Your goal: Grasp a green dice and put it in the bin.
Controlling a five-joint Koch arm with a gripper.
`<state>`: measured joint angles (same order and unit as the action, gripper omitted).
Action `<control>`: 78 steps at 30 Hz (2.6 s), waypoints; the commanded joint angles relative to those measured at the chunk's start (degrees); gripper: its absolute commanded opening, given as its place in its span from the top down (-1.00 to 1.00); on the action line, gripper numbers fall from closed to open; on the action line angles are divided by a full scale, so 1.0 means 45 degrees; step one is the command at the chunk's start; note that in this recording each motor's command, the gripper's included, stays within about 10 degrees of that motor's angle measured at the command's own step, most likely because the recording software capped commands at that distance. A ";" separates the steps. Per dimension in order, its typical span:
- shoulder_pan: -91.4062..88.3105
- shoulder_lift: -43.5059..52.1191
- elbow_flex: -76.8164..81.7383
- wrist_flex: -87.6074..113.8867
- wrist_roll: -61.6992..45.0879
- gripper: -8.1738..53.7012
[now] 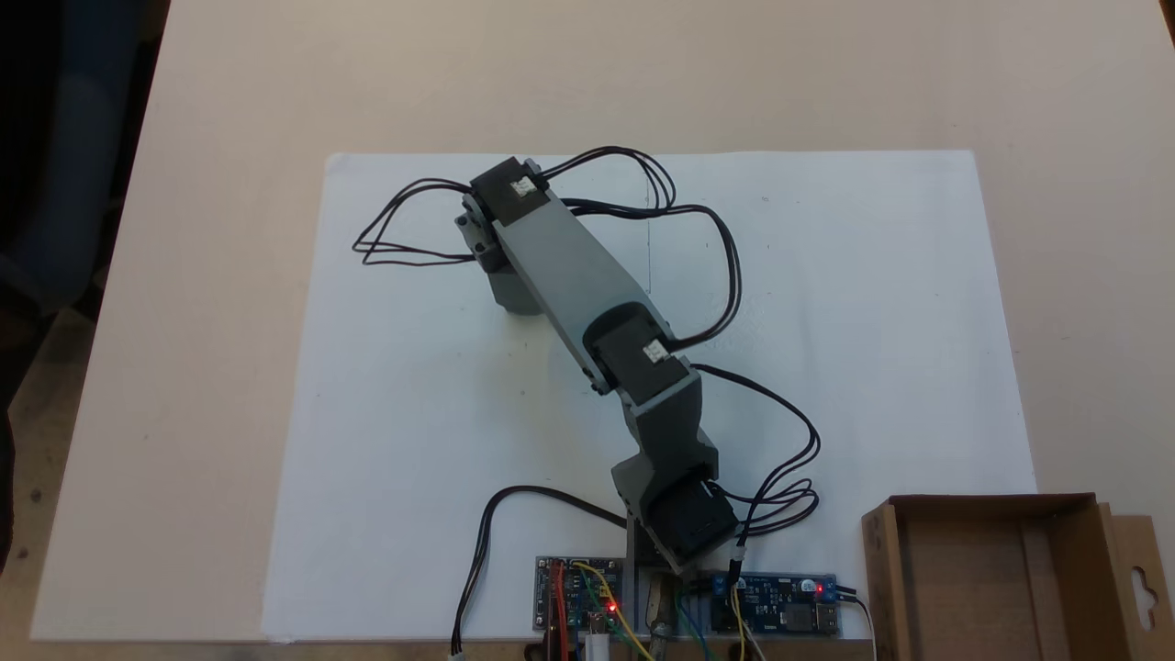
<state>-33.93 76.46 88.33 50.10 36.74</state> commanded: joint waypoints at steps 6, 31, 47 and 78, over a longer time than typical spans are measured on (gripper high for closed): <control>-0.0215 -0.0410 -0.0176 -0.0566 0.1152 -0.63; -0.0410 -0.1348 -0.0176 -0.1172 0.1836 -0.63; -0.0371 -0.1777 -0.0176 -0.1582 0.1992 -0.63; -0.0371 -0.2285 -0.0176 -0.1758 0.1973 -0.50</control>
<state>-34.98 65.04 88.24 43.42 40.78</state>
